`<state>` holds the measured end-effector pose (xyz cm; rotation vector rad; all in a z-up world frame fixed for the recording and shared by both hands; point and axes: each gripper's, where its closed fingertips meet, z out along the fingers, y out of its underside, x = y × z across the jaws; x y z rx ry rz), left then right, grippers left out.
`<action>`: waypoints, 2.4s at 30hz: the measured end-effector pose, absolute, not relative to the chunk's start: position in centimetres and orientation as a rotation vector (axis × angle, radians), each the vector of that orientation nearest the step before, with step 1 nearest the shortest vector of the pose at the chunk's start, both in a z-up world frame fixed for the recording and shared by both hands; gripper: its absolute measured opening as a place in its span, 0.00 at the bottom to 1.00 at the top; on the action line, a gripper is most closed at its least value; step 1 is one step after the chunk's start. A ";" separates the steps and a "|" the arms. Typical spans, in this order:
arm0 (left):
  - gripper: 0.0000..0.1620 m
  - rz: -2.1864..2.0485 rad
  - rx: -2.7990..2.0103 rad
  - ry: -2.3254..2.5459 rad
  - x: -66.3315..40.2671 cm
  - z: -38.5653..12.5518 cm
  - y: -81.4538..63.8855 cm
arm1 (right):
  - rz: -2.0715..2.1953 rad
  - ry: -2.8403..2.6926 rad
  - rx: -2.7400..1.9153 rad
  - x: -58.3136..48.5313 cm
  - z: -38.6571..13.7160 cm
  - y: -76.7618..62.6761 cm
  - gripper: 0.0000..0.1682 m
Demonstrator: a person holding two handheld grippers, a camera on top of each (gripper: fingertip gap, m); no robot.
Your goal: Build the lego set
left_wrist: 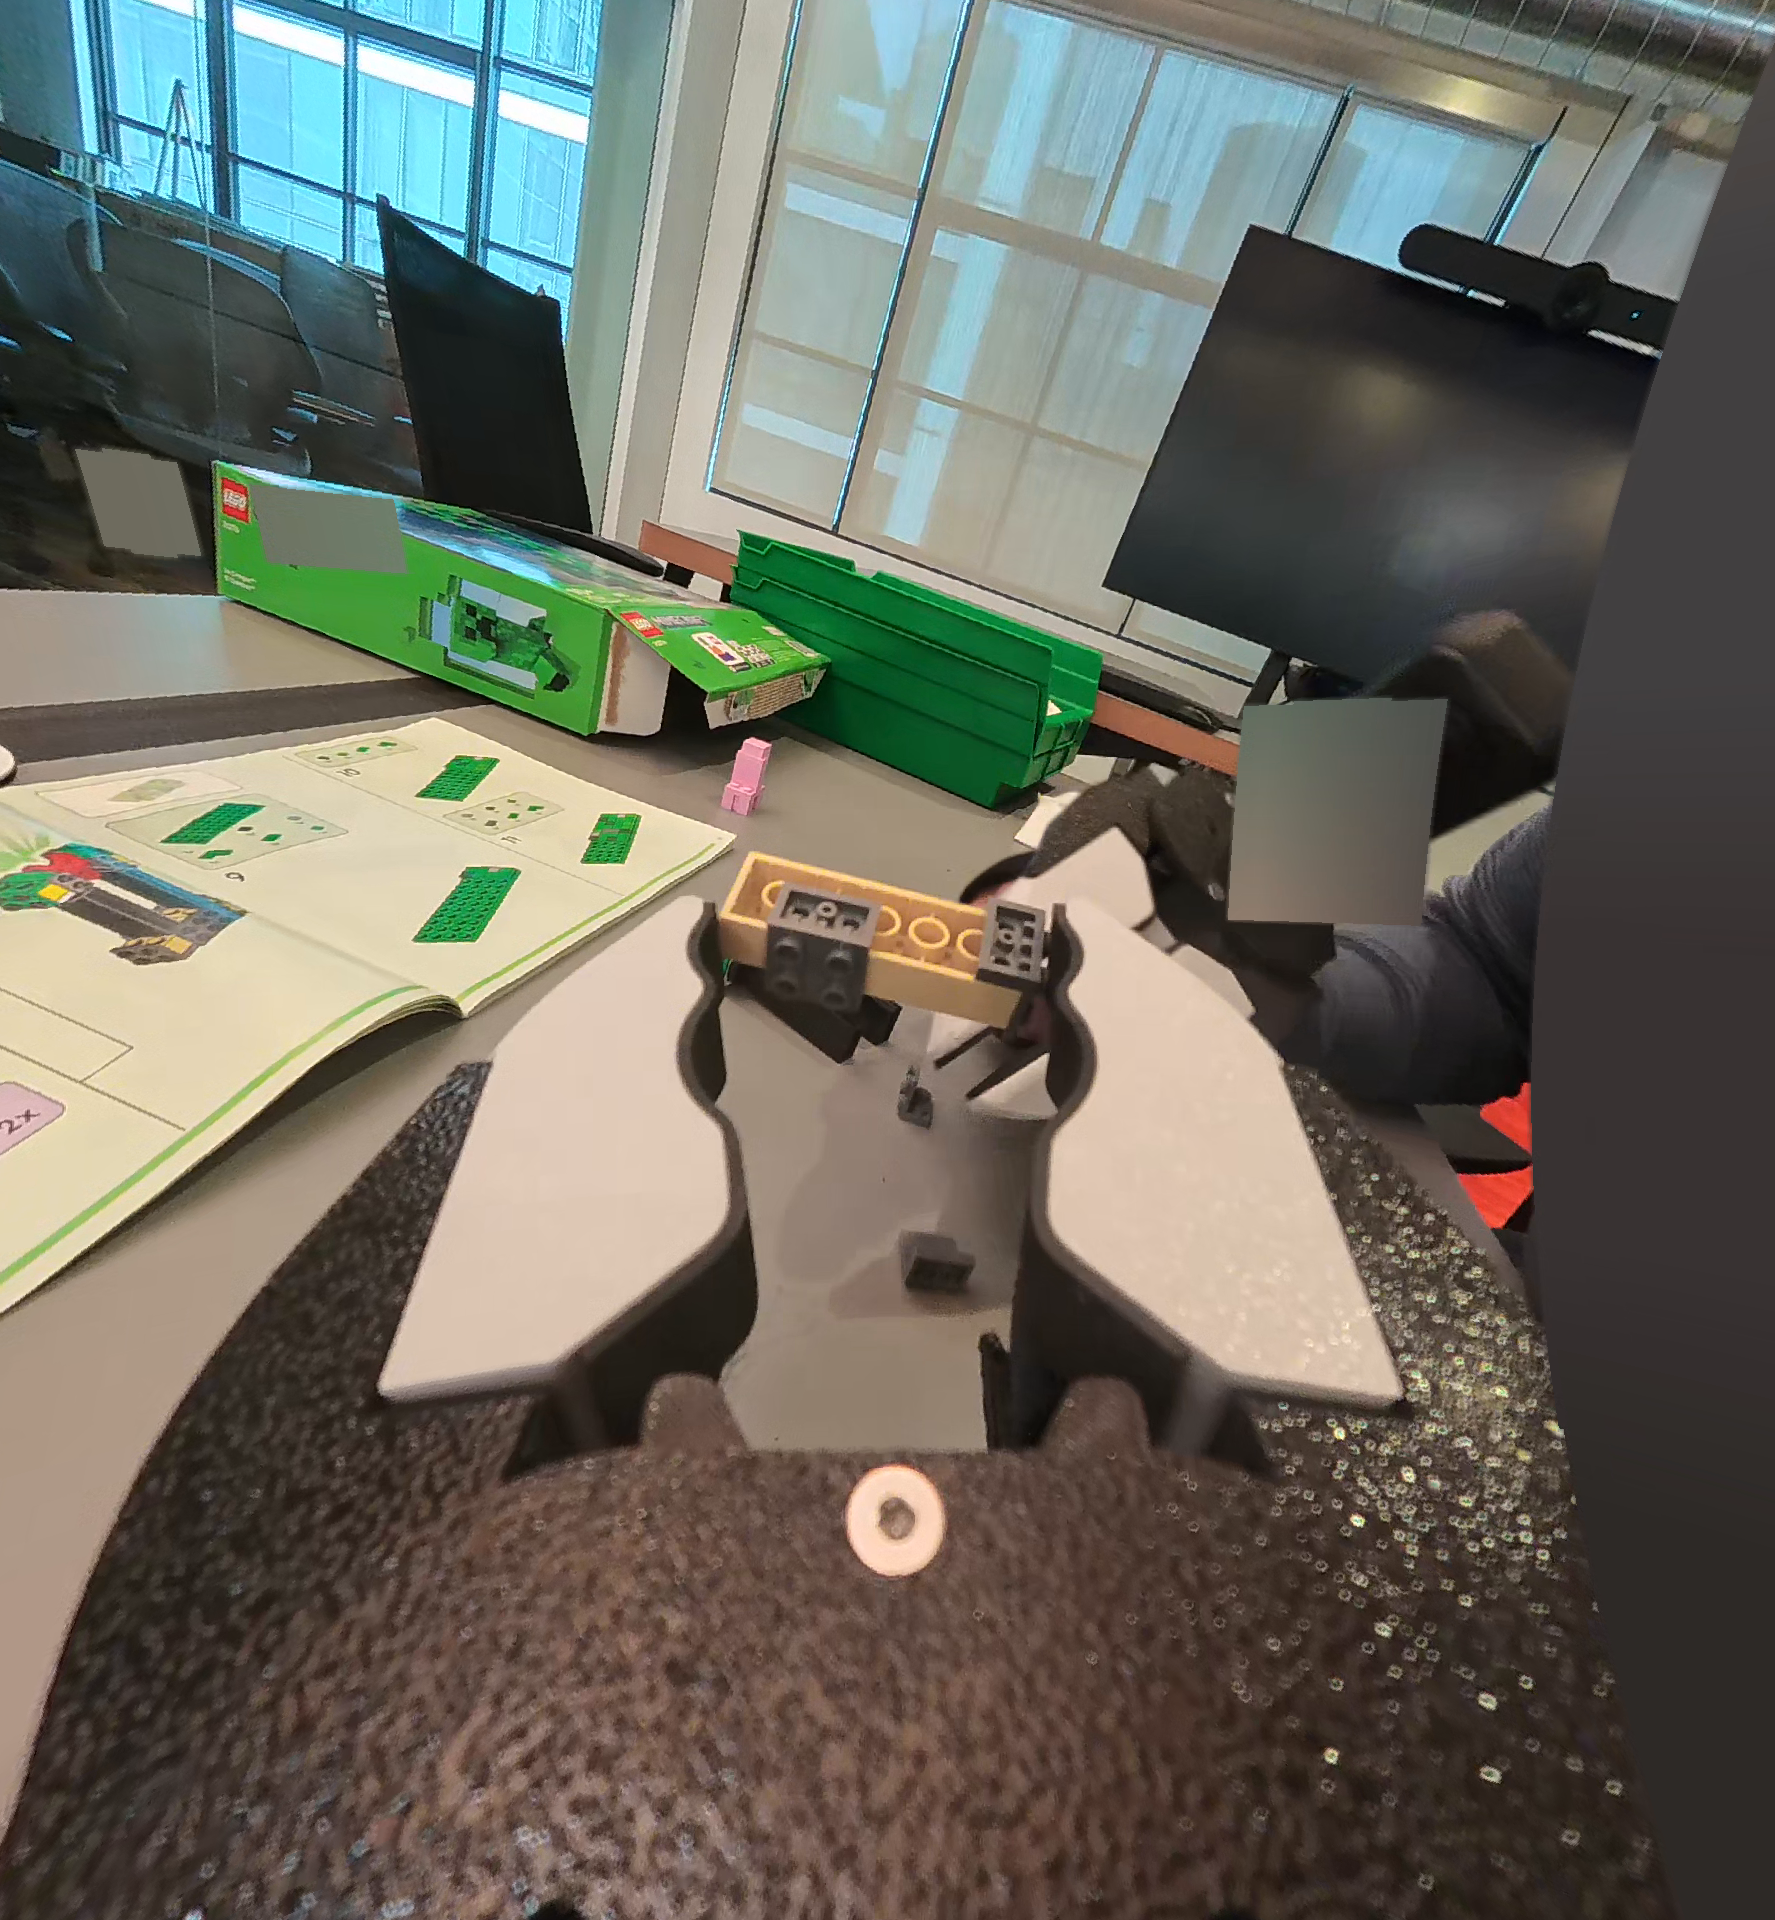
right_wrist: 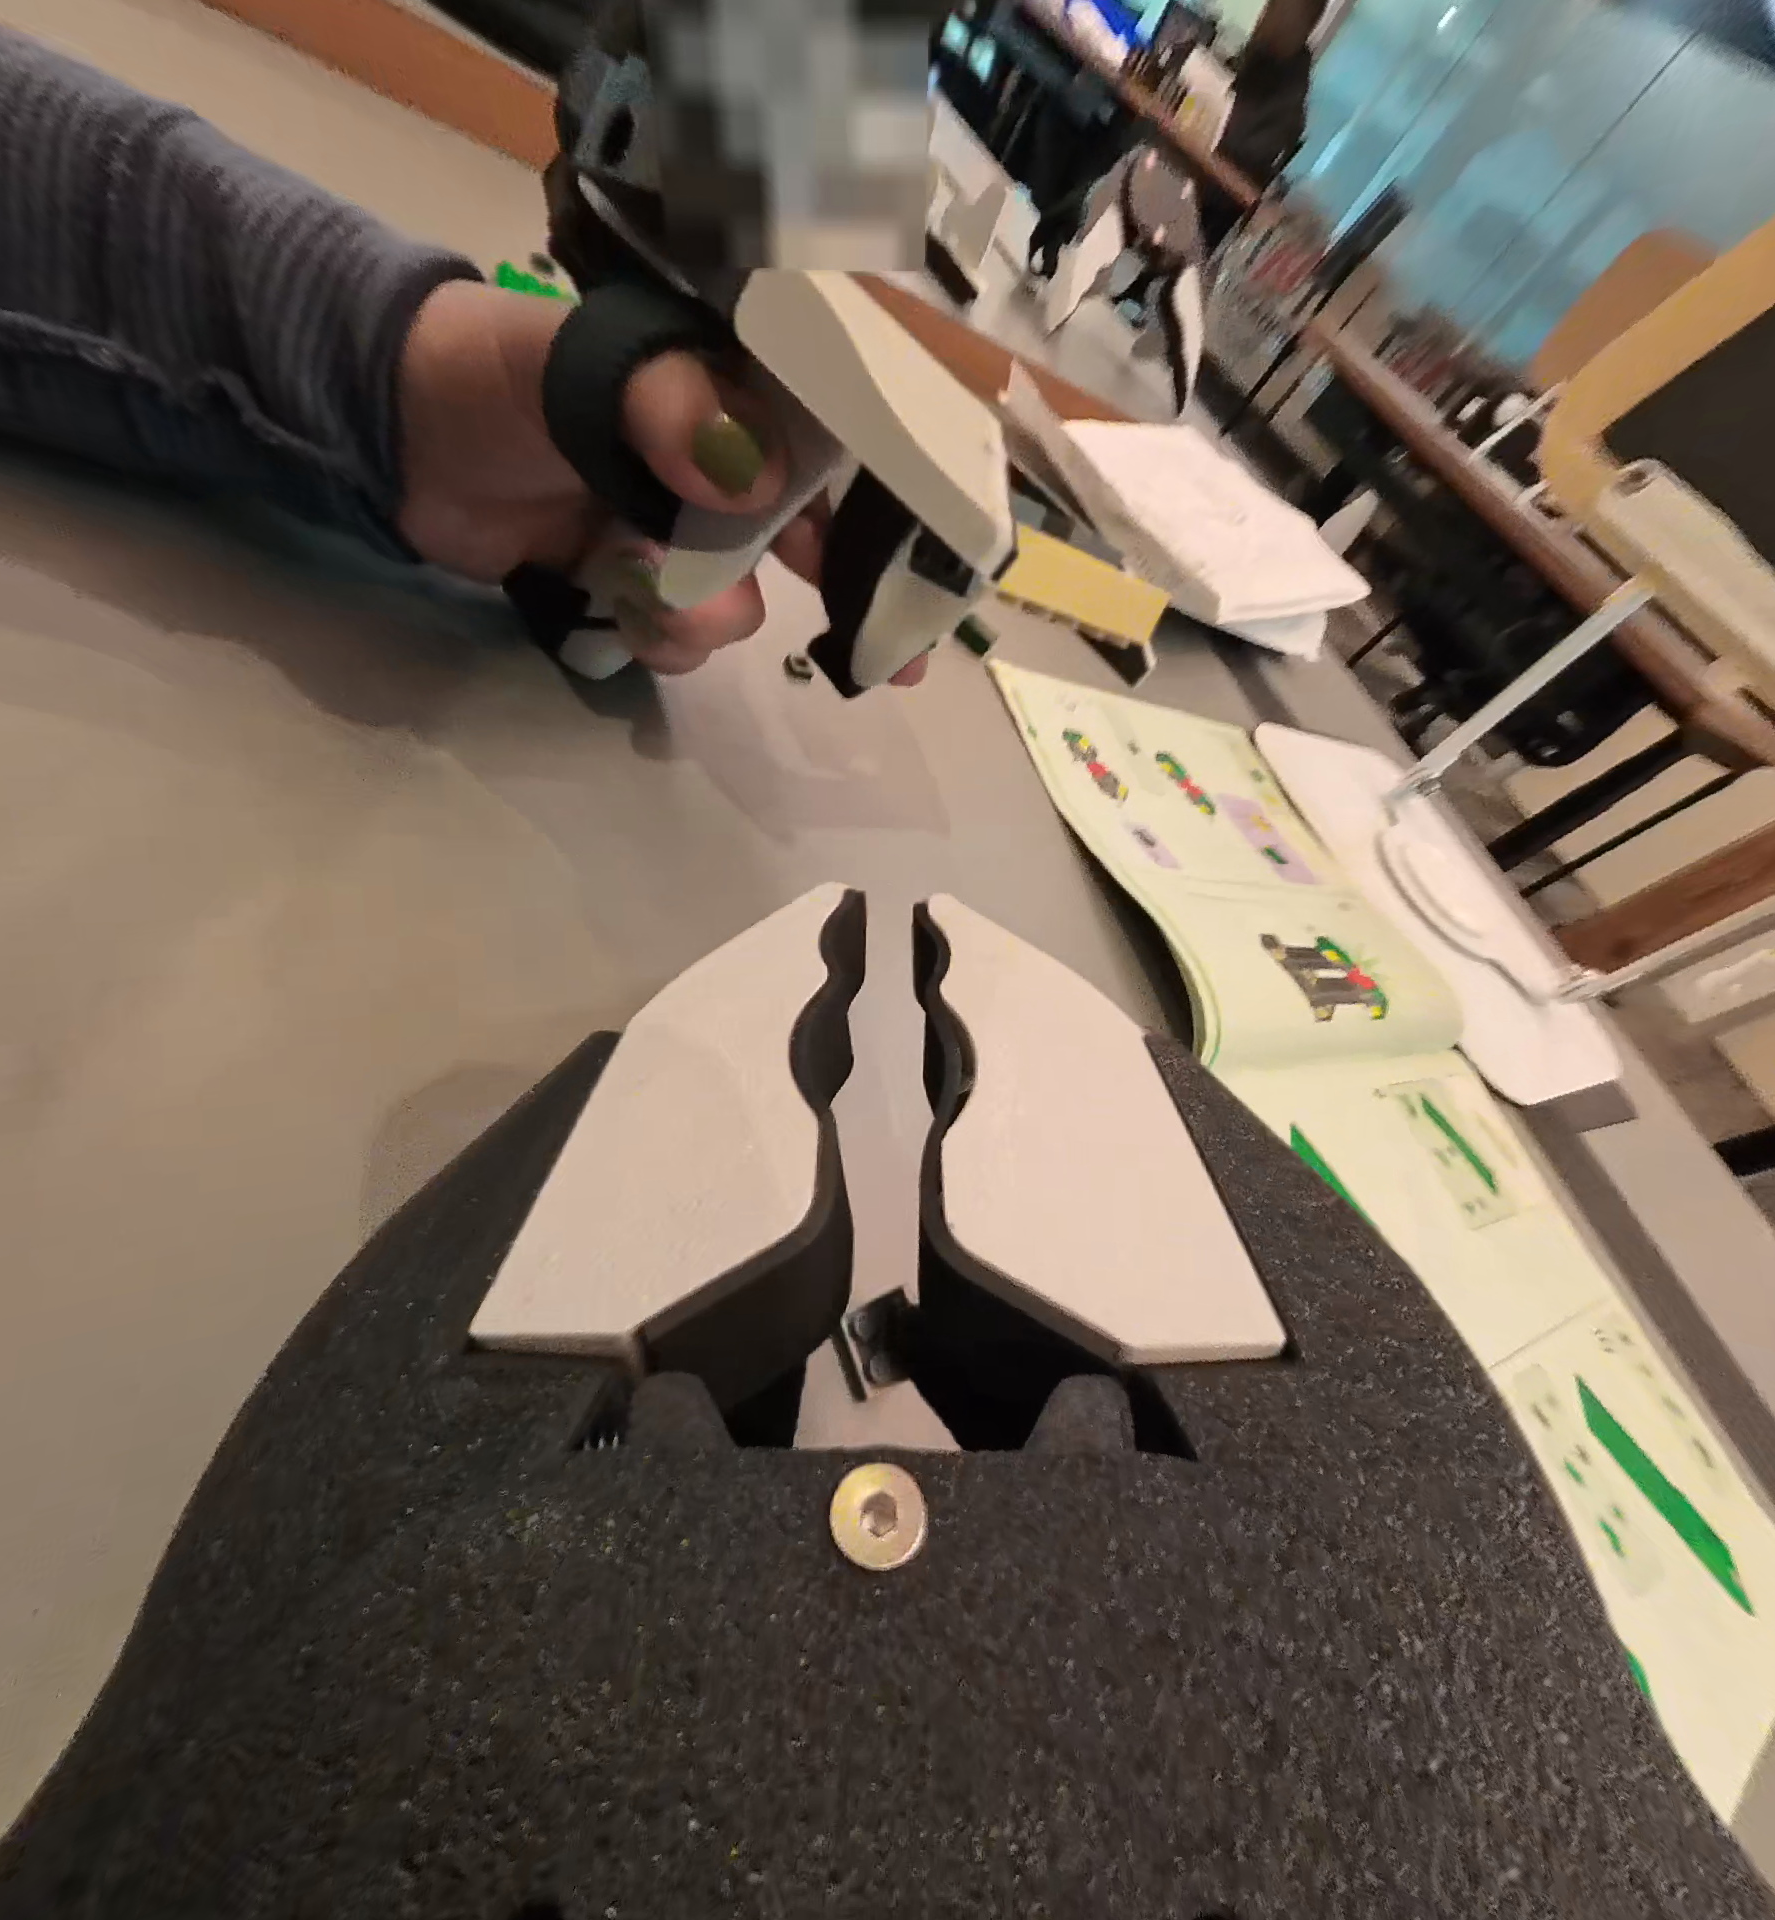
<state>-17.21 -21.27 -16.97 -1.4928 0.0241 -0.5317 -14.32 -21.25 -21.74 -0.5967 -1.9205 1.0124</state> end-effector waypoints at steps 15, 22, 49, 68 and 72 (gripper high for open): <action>0.37 -0.556 -1.468 -0.010 -17.6 -16.8 -21.4 | 1.171 -1.818 -0.664 -14.6 -20.6 -20.5 0.02; 0.37 -0.548 -1.476 0.002 -17.4 -16.8 -21.4 | 1.132 -1.804 -0.678 -14.5 -20.6 -20.1 0.01; 0.37 -0.572 -1.469 -0.008 -17.4 -16.8 -21.3 | 1.085 -1.847 -0.641 -14.8 -21.3 -20.6 0.00; 0.37 -0.593 -1.456 -0.019 -17.5 -16.7 -21.4 | 0.890 -1.307 -0.880 -13.2 -16.0 -7.5 0.00; 0.37 -0.600 -1.454 -0.019 -17.4 -16.7 -21.3 | 1.030 -1.232 -1.082 -13.1 -17.2 -4.1 0.00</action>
